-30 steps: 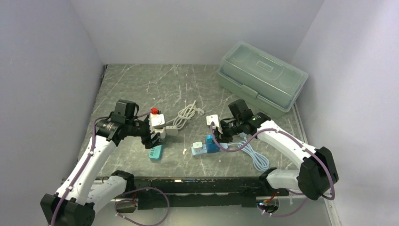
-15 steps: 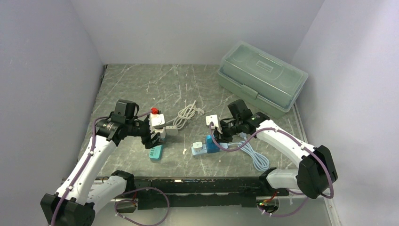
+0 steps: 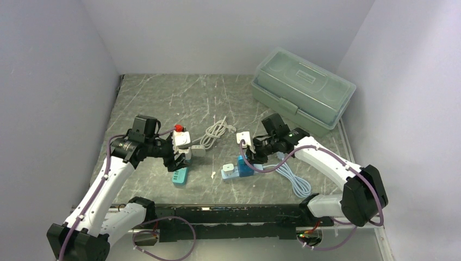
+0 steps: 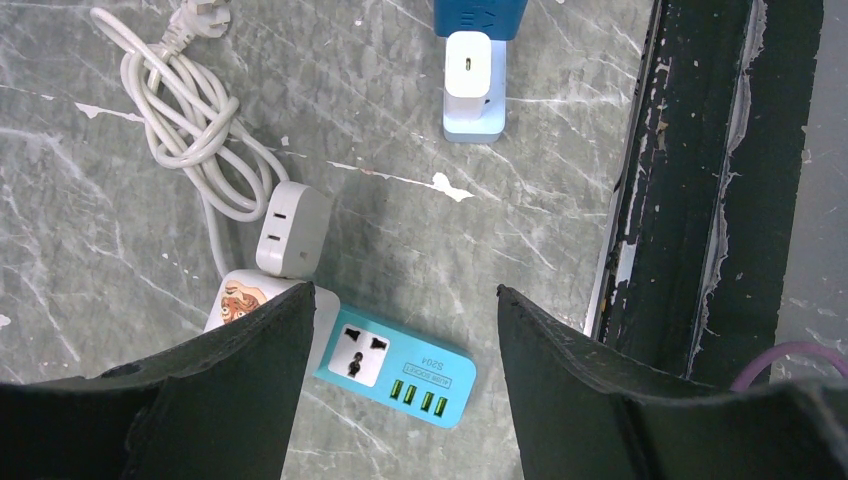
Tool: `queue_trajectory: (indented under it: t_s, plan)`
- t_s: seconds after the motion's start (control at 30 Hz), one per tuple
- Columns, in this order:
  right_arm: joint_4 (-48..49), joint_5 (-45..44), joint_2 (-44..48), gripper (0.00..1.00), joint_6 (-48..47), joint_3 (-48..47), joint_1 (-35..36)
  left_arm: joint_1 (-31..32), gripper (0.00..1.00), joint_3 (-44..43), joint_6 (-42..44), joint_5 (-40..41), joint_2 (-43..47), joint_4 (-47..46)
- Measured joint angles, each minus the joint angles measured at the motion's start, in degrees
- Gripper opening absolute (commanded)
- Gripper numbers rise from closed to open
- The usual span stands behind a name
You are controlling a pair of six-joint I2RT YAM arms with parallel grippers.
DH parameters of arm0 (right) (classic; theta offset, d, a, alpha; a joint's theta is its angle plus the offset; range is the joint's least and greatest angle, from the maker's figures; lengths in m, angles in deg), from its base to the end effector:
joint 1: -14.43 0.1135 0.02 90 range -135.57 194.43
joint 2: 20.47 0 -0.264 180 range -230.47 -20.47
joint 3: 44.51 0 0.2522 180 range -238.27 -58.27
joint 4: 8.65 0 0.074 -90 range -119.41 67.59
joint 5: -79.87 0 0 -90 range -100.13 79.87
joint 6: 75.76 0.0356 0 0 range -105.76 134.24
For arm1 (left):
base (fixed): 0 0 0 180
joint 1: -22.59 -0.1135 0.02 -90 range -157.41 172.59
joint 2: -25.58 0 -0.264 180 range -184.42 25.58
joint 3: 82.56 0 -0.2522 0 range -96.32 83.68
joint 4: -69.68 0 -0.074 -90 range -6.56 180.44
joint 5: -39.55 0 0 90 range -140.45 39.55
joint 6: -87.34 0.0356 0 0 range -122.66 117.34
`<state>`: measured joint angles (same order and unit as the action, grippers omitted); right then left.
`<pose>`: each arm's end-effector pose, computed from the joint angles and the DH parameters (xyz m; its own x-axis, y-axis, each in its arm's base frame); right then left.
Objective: Insert the plug
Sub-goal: Insert the plug into the socket.
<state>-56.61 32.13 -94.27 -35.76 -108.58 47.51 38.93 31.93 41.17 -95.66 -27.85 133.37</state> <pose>0.1952 0.1557 0.2396 0.0850 -0.6213 -0.7790 -0.9957 -0.0809 -0.0441 0.1568 -0.0723 0.3006 -0.1124 0.5414 -0.8332 0.9690 0.2455 0.0288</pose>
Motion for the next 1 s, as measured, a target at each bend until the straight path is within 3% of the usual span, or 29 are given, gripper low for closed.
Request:
queue_trajectory:
  t_s: [1.0]
  plan:
    - [3.6, -0.3, 1.7, 0.0, 0.9, 2.8, 0.5, 0.0, 0.7, -2.1, 0.1, 0.1, -2.8, 0.0]
